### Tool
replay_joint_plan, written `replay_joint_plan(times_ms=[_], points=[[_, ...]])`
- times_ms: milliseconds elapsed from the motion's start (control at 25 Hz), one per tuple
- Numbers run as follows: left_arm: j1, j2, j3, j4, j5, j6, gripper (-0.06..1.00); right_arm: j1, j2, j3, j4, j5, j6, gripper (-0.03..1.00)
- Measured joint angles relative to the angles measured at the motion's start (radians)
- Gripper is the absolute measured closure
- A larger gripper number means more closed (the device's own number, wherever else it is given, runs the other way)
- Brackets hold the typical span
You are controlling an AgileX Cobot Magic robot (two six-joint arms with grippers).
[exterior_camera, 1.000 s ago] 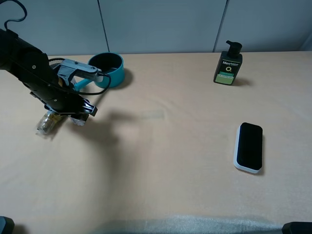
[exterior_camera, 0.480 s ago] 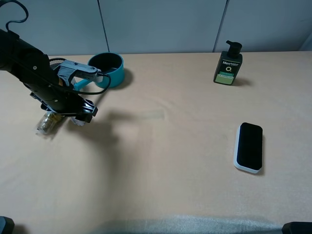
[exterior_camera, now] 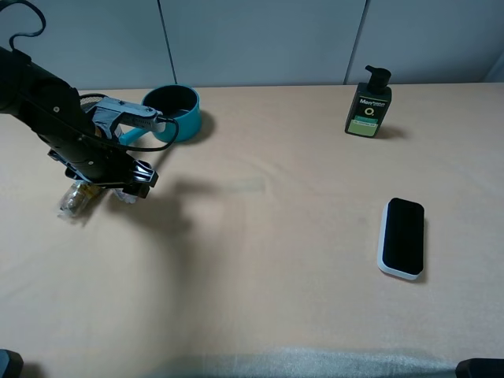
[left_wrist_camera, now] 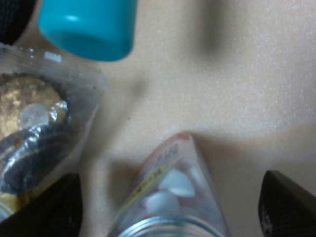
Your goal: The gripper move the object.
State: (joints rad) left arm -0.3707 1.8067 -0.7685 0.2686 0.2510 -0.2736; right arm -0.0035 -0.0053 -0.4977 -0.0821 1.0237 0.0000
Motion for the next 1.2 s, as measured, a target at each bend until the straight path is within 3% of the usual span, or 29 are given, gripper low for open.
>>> replay_joint_plan(times_ms=[600,1200], points=[[0.0,-0.135,-0.046,0.0,0.066,-0.001,0.15,0.0,0.0,0.0,0.0,0.0,0.0,0.31],[0.029,-0.536,-0.054,0.052,0.286,-0.002,0.15,0.0,0.0,0.0,0.0,0.0,0.0,0.31]])
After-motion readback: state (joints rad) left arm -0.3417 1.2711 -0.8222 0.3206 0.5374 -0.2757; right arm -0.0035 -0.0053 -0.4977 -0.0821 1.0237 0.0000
